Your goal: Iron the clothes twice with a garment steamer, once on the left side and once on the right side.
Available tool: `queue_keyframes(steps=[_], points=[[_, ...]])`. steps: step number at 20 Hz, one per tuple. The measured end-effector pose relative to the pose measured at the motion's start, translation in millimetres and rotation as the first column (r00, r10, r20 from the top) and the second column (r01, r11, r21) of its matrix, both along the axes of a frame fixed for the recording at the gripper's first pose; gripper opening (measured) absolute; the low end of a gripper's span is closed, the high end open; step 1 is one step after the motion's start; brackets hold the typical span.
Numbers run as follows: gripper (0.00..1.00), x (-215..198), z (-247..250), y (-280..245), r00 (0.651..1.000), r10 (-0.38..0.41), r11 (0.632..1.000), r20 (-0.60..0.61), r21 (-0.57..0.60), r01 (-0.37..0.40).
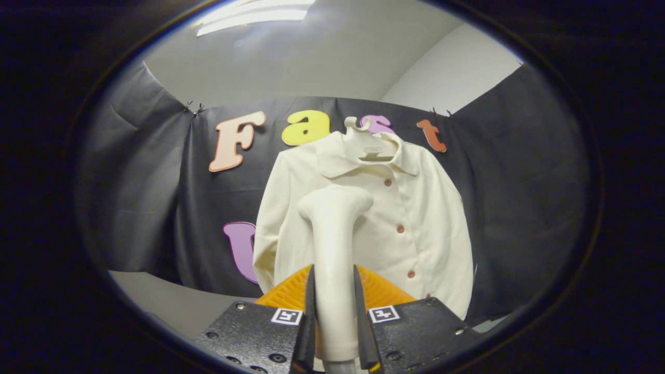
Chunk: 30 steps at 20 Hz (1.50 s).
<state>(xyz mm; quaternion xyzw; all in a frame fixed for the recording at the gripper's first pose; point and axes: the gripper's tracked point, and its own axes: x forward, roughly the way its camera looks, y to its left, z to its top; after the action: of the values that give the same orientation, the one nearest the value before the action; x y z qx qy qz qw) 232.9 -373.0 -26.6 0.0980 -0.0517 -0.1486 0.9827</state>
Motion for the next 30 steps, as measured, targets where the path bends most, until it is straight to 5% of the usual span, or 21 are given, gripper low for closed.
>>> queue_keyframes(steps=[5,30], points=[[0.32,-10,-33,-3,0.996,0.084,0.985,-0.040,0.154,-0.077],[0.32,-57,-198,8,0.951,0.128,0.952,-0.282,0.304,-0.038]])
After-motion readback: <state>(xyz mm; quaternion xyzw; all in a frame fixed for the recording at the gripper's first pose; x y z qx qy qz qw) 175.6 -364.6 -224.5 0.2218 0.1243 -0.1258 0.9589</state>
